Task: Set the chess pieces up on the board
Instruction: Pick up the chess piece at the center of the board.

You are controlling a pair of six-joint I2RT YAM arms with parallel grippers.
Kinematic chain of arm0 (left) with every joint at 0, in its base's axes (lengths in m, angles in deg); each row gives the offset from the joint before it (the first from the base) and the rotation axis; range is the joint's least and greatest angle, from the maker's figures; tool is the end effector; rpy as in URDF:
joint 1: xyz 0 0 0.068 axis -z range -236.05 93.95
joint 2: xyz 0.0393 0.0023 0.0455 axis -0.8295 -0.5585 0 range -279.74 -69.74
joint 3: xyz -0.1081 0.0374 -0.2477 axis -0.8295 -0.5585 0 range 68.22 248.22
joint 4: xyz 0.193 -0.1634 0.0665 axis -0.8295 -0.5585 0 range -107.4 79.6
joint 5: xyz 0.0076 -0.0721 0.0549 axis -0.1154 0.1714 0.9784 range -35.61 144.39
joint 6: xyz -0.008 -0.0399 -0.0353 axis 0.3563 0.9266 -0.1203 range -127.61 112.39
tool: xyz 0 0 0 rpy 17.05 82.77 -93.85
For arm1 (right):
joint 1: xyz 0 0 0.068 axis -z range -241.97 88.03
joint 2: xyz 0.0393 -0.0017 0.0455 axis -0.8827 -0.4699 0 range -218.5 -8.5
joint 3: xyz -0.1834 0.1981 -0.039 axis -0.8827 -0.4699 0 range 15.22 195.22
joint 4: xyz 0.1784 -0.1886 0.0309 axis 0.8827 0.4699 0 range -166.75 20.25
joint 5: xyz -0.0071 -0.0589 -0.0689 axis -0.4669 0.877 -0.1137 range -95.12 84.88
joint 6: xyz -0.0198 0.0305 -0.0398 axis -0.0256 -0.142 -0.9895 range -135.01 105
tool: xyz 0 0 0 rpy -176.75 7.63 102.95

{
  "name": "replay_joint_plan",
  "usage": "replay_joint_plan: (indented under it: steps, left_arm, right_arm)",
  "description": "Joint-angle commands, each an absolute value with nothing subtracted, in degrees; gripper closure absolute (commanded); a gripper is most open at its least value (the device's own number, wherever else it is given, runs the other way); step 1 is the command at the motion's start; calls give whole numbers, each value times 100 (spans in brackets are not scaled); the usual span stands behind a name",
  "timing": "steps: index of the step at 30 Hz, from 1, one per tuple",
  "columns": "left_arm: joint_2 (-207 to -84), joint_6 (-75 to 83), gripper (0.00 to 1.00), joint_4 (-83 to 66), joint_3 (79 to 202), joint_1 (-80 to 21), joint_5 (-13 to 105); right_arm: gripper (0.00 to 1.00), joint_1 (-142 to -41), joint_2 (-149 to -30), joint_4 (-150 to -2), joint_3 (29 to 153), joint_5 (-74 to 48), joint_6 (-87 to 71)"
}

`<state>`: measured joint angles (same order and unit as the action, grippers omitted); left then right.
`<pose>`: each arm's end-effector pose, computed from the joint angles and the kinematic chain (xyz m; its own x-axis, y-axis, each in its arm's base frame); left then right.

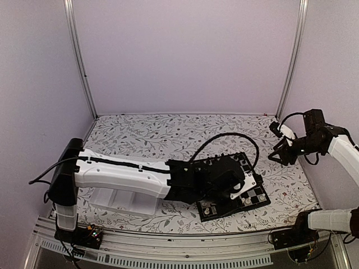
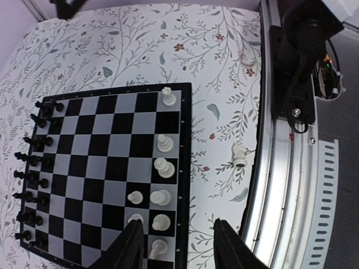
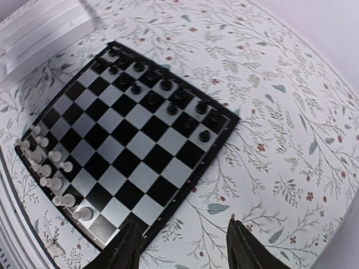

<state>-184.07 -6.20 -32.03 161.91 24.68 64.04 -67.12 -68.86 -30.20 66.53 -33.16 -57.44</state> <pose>0.0800 -0.4530 0.2505 -0.1318 0.6566 -0.7426 0.9500 0.2975 0.0944 0.1980 0.0346 0.2767 -0.3746 -0.6318 -0.6786 -0.8082 0.5812 -0.0950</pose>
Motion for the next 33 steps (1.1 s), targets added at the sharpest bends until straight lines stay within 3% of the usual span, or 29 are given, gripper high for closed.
replay_joint_plan:
  steps: [1,12,33]
  left_arm:
    - [-19103,-818,55,-3909,16969,2694,5889]
    - [-20849,-778,55,-4670,19070,2948,5634]
    - [-21681,-551,57,-4898,19693,2860,5599]
  right_arm:
    - [45,-5611,-7176,-3177,7101,-4122,-5278]
    - [44,-5250,-7276,-4059,6596,-4736,-4436]
    - [44,-5249,-7084,-4348,6391,-4812,-4234]
